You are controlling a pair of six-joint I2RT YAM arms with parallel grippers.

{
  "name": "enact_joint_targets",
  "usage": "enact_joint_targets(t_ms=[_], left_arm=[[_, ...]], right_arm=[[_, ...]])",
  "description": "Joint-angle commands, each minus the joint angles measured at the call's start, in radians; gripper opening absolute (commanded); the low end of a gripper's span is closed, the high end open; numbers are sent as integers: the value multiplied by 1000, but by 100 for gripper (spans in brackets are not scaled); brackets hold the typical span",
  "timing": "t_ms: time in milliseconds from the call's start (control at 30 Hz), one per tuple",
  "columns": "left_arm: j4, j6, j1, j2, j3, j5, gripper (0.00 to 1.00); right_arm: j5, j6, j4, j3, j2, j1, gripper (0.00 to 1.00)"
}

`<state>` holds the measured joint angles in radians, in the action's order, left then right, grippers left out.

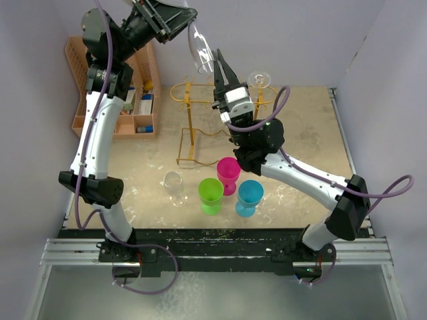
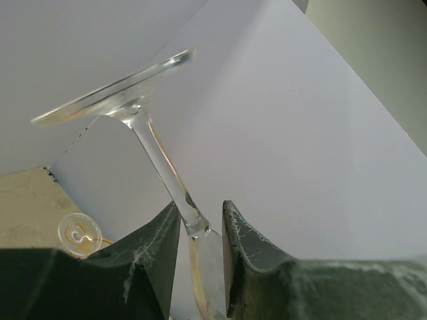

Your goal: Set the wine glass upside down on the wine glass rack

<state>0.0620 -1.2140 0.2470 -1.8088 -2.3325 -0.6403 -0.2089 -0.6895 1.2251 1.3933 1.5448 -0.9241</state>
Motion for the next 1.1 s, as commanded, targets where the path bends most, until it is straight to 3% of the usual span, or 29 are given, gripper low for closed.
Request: enact_joint_targets(t_ms=[0, 67, 200, 367, 467, 733, 833, 900, 1000, 1067], left_arm=[[-71, 31, 2, 13, -39, -9, 31], [-80, 39, 1, 15, -37, -15, 25], [-93, 53, -6, 22, -30, -28, 0], [-115, 64, -35, 35, -17, -30, 0], [-133, 75, -41, 40, -16, -34, 5], [-209, 100, -43, 63, 21, -63, 0], [-256, 122, -44, 76, 31, -76, 0], [-283, 132, -50, 84, 34, -86, 0], [-308, 128, -62, 87, 35, -93, 0], [-314, 128, -68, 90, 35, -99, 0]], right_arm=[[36, -13, 46, 29, 16, -26, 0], [75, 8, 48, 8, 10, -28, 0], [152, 58, 60, -37, -14, -28, 0], [175, 84, 89, -92, -44, -28, 0], [180, 100, 90, -112, -57, -28, 0], [228, 154, 44, -109, -64, -28, 0], [234, 159, 44, -120, -72, -28, 16], [226, 152, 49, -131, -77, -28, 17], [218, 138, 54, -143, -86, -28, 39], [207, 131, 67, -150, -91, -28, 47]])
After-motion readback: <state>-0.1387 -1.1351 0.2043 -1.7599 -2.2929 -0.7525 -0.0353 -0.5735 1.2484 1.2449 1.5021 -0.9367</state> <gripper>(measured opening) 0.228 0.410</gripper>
